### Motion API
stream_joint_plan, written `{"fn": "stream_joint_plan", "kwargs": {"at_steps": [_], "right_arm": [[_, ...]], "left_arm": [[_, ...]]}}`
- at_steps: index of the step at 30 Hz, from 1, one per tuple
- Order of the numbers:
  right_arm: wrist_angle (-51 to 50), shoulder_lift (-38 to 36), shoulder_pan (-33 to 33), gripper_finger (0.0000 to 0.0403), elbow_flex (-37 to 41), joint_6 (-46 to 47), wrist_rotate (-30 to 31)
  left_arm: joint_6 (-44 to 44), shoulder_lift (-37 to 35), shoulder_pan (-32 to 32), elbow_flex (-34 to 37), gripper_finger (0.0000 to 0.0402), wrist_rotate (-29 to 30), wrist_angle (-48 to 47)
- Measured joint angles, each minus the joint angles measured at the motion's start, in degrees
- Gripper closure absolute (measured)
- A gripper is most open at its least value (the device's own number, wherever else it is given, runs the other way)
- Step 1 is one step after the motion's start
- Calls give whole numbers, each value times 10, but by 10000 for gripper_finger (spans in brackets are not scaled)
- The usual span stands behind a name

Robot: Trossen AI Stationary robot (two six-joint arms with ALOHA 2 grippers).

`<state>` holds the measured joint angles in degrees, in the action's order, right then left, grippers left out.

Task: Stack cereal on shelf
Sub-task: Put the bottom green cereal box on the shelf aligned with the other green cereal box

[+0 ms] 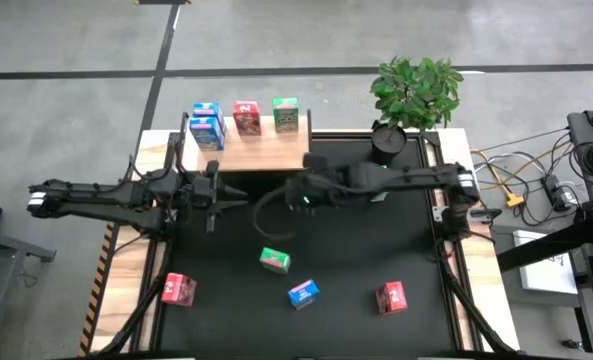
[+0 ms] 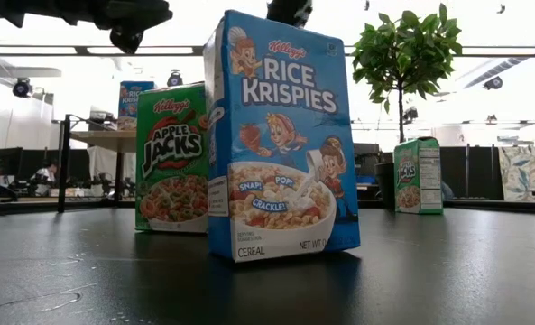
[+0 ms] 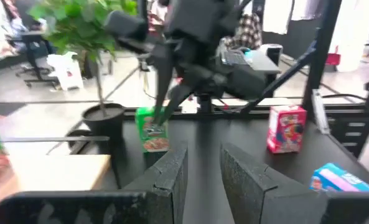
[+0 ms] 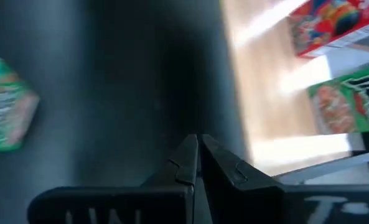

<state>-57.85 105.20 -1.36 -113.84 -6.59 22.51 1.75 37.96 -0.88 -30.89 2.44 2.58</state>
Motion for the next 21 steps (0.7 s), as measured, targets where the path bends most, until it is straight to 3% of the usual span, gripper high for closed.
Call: {"fn": "stream_joint_plan", "kwargs": {"at_steps": [8, 14, 21], "right_arm": [[57, -109, -99, 394, 158, 66, 1], [231, -192, -137, 394, 316, 37, 0], [425, -262, -140, 394, 465, -28, 1]], "left_arm": [[-42, 35, 81, -3, 326, 0, 23], [-69, 75, 143, -15, 326, 0, 40], [-112, 163, 173, -47, 312, -1, 33]]}}
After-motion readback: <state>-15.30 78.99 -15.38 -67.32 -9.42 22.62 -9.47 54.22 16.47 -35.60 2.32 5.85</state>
